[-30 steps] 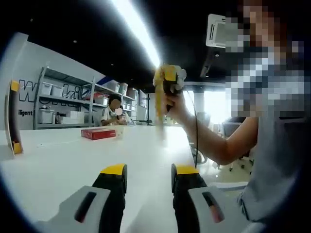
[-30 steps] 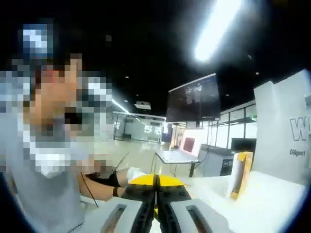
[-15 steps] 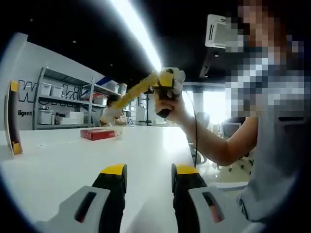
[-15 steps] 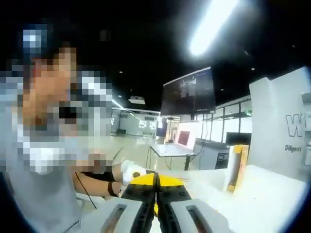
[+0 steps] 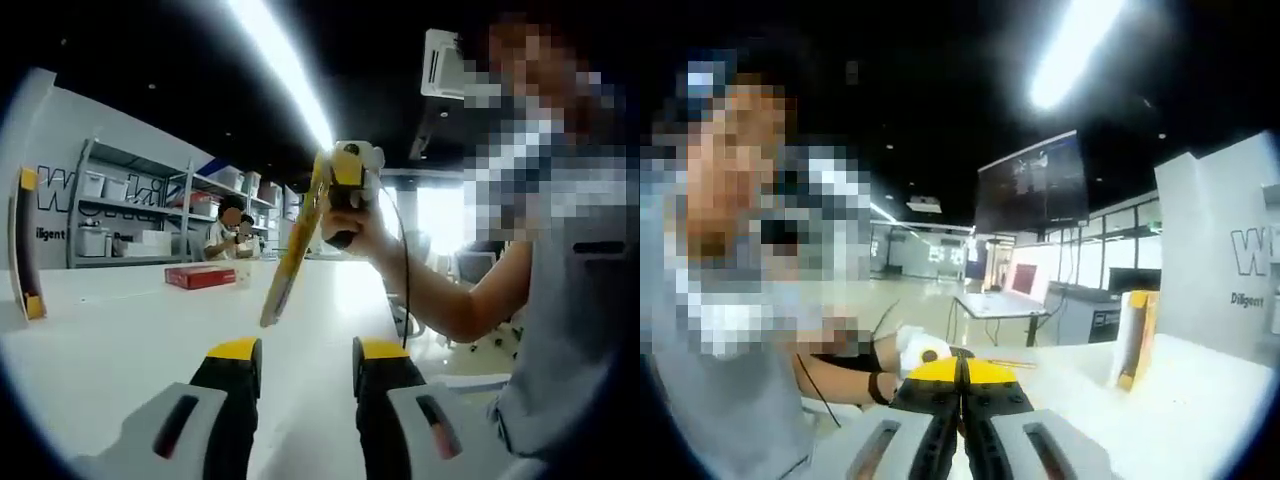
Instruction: Tear open the coffee pouch, take out the coffee, and pour the coffee from the pouch into the cup
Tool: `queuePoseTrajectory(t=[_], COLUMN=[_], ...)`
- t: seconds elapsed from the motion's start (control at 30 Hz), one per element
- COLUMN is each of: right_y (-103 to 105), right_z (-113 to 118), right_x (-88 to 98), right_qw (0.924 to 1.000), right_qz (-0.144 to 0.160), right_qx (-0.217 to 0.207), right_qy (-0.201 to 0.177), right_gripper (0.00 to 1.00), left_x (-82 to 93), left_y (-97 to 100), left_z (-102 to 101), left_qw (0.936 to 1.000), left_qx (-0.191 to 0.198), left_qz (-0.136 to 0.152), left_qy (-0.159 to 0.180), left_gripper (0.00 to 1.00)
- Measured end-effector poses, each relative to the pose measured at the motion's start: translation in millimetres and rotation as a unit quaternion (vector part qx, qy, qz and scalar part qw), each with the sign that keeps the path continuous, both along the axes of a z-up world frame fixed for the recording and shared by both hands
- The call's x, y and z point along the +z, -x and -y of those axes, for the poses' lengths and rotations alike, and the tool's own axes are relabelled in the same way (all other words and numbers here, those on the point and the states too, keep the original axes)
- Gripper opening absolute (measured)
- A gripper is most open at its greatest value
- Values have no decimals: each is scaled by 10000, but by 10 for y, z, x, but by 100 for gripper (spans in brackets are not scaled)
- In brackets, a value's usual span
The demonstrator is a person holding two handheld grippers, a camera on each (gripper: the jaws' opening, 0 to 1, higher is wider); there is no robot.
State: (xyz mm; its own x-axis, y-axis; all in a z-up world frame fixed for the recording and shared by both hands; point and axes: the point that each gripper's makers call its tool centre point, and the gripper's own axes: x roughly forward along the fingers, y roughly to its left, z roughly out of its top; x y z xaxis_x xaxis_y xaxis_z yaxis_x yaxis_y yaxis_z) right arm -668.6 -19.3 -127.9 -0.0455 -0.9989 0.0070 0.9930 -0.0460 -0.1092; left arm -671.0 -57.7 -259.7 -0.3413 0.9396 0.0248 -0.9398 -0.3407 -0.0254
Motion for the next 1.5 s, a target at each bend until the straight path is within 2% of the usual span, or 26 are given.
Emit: queuePoseTrajectory(t=[0.7,0.97,1.03,1.07,1.13,1.17,1.2,1.23,1.37,1.43,1.5], right_y=[-53,-109,-130,-158,-189,-211,-230,-241,-281,-296,-320], right_z=[95,191,219,239,265,276,287,297,345,365,387], right_x=[-35,-110,-125,-129,-131,-132,-130,-130,-145,-149,-159], right_qw=[9999,9993,9991,9990,9989,9988,9988,9987,9984,9983,9981], right_qz=[56,252,282,292,292,288,284,281,275,279,273], right_qx=[140,249,285,325,353,381,406,416,491,517,548], right_qy=[-4,107,96,97,74,60,55,44,-44,-65,-113], right_gripper=[0,0,0,0,0,0,0,0,0,0,1], left_x=[-7,18,56,164,278,315,341,384,512,492,388], left_y=[27,28,1,-49,-103,-139,-169,-211,-349,-404,-419], left_z=[-15,-31,-44,-57,-59,-74,-97,-133,-228,-247,-244], left_qw=[10000,10000,9998,9987,9968,9969,9971,9978,9958,9943,9928], left_qx=[7,-44,-159,-322,-485,-553,-583,-609,-873,-1018,-1060], left_qz=[5,26,66,106,208,218,136,-77,-277,-276,-225], left_qy=[8,-30,-112,-374,-603,-521,-461,-267,3,174,504], left_gripper=[39,39,39,39,39,40,40,39,38,36,29])
